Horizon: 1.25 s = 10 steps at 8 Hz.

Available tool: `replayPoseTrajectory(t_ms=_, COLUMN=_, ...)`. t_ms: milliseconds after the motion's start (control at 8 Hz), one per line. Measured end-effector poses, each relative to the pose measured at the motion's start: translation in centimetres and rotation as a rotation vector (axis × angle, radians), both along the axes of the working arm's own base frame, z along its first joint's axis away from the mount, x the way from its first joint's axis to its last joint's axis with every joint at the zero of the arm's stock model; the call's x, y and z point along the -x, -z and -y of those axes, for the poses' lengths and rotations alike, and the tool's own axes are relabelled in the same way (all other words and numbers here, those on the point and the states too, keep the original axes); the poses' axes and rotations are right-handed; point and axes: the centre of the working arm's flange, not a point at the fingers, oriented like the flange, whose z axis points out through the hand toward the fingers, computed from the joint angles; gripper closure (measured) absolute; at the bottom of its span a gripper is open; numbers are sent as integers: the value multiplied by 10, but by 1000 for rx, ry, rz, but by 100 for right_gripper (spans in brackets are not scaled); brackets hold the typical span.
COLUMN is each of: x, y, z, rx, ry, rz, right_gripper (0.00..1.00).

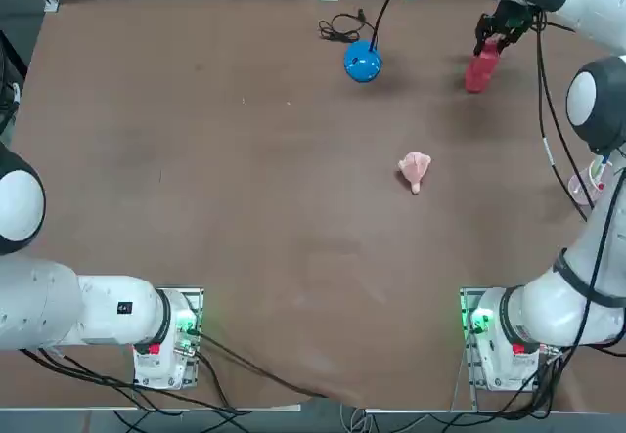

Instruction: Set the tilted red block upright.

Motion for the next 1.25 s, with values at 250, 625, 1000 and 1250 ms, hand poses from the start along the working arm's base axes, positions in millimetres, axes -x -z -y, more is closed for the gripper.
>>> replayPoseTrajectory(t_ms=250, x=0, y=1, z=0, rx=1, ry=13, rz=-2, right_gripper=30)
replayPoseTrajectory(t_ms=625, x=1, y=3, z=1, rx=2, ry=13, rz=-4, right_gripper=30)
replayPoseTrajectory(t_ms=1000, x=2, y=8, z=1, rx=3, ry=14, rz=-9, right_gripper=30)
replayPoseTrajectory(t_ms=1250, x=1, y=11, z=1, rx=4, ry=14, rz=-7, right_gripper=30)
